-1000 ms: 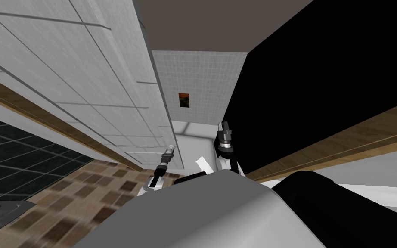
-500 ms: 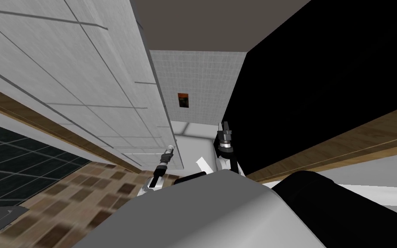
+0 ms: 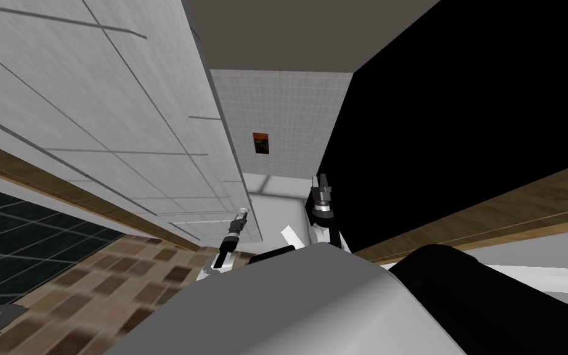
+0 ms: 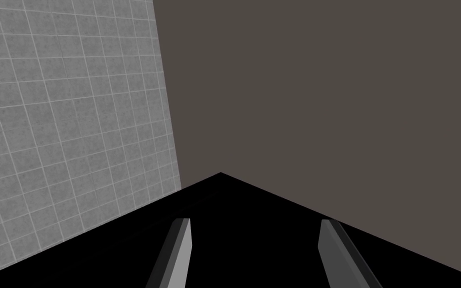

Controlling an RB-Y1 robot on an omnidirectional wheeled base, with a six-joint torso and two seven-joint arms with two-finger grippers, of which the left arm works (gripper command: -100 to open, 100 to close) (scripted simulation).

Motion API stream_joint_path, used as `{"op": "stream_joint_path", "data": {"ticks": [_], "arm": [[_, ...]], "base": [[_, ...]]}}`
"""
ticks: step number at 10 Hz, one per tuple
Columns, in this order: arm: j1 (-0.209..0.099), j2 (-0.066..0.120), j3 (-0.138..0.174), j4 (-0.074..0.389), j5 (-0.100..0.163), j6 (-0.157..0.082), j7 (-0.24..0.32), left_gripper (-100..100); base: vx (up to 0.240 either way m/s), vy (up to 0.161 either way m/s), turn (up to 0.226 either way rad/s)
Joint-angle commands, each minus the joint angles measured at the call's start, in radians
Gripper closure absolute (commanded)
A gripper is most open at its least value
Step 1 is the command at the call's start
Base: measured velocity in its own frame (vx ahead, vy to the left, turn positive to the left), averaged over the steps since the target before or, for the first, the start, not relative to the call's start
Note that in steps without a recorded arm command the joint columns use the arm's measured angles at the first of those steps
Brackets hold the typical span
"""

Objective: Push the door open

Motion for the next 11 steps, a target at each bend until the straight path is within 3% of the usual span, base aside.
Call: {"op": "stream_joint_path", "data": {"ticks": [1, 2, 6, 7, 11], "arm": [[-0.007, 0.004, 0.006, 0.007, 0.021, -0.009, 0.05, 100], [-0.007, 0.004, 0.006, 0.007, 0.021, -0.009, 0.055, 100], [-0.007, 0.005, 0.006, 0.006, 0.059, -0.009, 0.167, 100], [-0.007, 0.005, 0.006, 0.006, 0.059, -0.009, 0.168, 100], [-0.007, 0.006, 0.007, 0.006, 0.101, -0.009, 0.281, 100]], "base": [[0.035, -0.007, -0.024], [0.024, -0.007, -0.007], [0.037, -0.01, -0.017], [0.03, -0.007, -0.011], [0.037, -0.009, -0.02]]}}
